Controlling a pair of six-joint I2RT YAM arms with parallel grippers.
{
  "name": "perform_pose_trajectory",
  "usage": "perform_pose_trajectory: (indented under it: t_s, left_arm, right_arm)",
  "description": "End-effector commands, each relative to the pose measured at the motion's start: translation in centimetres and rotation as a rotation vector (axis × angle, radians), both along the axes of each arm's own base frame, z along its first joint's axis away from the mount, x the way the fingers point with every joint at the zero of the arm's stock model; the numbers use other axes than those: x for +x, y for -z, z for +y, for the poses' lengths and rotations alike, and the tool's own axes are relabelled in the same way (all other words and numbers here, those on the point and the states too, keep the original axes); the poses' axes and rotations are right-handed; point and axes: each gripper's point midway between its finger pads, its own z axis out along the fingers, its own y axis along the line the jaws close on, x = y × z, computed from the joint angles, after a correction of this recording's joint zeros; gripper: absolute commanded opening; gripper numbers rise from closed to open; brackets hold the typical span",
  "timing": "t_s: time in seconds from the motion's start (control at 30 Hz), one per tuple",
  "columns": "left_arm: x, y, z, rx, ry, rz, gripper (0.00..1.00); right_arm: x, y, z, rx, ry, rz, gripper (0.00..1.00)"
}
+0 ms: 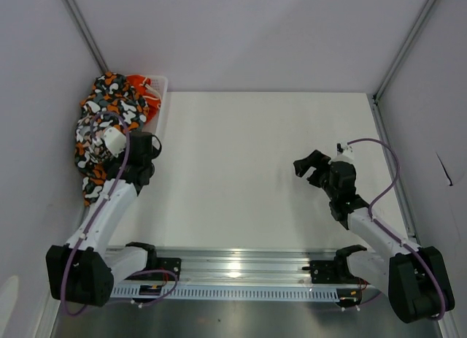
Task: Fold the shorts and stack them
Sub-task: Grab the shorts from the pile
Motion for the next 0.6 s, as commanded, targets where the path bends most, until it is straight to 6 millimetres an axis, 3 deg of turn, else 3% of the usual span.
perform_pose_trajectory:
  t_s: [0.0,0.13,0.4,0.57]
  left_arm:
    - [0.4,-0.5,2.2,-0.021,-0.077,0.025,0.99]
    - [0.1,1.5,4.9,-0.085,-0.157,0.047,0.99]
    - [0.0,4.1,7.8,-0.125,-0.306,0.051,0.99]
    - [1.0,6.0,9.5,-0.189,-0.334,0.065,0.96]
  right_arm:
    - [0.8,-1.1,0.3,-0.007,-0.004,-0.054,0.99]
    - [0.9,-0.9,0.7,-0.013,-0.016,-0.047,0.99]
    - [0.7,-0.6,0.9,-0.027,-0.022,-0.057,1.00]
    - [0.9,-0.2,1.1,-0.037,-0.030,-0.049,0.99]
